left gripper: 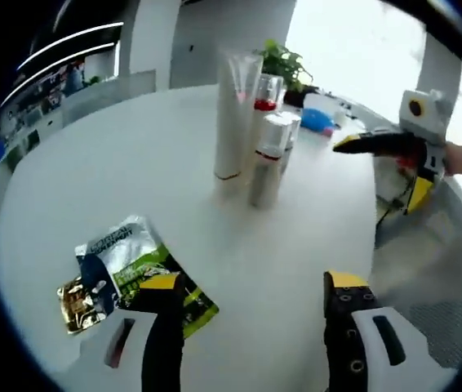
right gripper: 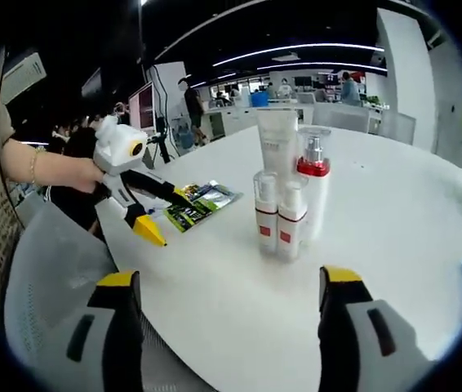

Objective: Arrange the skincare products in the storage area until every visible bottle or jar stands upright without overlapping.

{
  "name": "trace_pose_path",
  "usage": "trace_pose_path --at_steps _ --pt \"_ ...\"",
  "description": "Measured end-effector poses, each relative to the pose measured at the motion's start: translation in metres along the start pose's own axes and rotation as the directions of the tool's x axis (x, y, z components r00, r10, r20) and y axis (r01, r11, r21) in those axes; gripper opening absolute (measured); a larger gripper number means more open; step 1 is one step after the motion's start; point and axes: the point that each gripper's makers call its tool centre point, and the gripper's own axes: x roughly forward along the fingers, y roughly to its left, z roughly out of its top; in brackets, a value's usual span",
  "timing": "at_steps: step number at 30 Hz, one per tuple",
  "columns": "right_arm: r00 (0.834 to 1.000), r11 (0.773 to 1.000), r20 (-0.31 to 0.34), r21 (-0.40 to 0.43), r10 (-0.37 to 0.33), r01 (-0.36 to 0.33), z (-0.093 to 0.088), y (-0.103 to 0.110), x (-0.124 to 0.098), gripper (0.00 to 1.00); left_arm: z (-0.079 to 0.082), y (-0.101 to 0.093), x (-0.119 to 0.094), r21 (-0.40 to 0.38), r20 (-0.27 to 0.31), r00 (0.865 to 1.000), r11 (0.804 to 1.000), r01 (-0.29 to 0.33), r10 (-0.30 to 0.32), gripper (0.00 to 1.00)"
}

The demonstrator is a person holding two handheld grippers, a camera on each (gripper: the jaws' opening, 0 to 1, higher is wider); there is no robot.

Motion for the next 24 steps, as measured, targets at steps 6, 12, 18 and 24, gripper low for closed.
trace_pose_path --at_steps 6,12,18,24 --pt "1.000 1.000 0.018 0.009 0.011 -0.011 0.004 0.005 -0.004 0.93 -0.011 0.002 -0.028 -0.078 0.028 0.998 0.995 -0.060 0.062 0.77" --pt "0.999 0.999 0.039 0.033 0.024 -0.025 0.008 0.012 -0.010 0.94 -0.021 0.002 -0.057 -0.123 0.055 0.991 0.986 -0.116 0.124 0.83" --pt "0.998 0.998 0.064 0.052 0.026 -0.029 0.013 0.018 -0.018 0.97 -0.028 -0.003 -0.079 -0.161 0.071 0.985 0.976 -0.145 0.158 0.88" --pt "0.997 0.998 0.077 0.061 0.027 -0.032 0.015 0.024 -0.024 0.99 -0.028 -0.012 -0.097 -0.199 0.101 0.977 0.966 -0.164 0.186 0.93"
